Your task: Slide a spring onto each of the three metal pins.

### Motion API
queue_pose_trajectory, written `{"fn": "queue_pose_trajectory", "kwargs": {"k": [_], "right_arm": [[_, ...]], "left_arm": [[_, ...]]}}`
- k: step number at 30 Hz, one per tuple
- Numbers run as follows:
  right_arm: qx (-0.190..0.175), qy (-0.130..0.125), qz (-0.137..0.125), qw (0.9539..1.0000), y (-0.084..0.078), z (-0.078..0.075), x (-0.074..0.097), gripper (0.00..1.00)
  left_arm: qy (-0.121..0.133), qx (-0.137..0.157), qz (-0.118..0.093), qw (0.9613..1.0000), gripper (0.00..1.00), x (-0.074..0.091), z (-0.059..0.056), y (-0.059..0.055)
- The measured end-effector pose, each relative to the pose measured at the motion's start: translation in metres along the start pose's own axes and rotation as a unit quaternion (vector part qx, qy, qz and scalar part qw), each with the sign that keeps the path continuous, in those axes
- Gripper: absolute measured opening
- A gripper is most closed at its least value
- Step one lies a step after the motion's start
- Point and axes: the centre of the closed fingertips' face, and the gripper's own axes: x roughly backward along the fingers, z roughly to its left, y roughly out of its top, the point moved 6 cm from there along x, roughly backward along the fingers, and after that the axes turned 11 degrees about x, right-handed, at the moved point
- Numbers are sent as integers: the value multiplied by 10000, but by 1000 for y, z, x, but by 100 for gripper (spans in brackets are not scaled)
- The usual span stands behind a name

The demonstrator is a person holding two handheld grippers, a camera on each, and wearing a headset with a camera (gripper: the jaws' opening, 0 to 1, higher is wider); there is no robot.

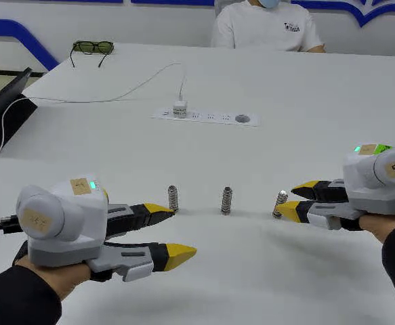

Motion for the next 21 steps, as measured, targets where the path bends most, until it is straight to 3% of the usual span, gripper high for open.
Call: {"fn": "queue_pose_trajectory", "kwargs": {"k": [12, 21], "right_arm": [[149, 40, -114, 9998, 5, 5, 8, 36], [167, 55, -185, 9997, 5, 10, 14, 40]], "left_arm": [[231, 115, -20, 9997, 50, 7, 9, -4], [392, 217, -38, 9990, 55, 11, 22, -7]]}}
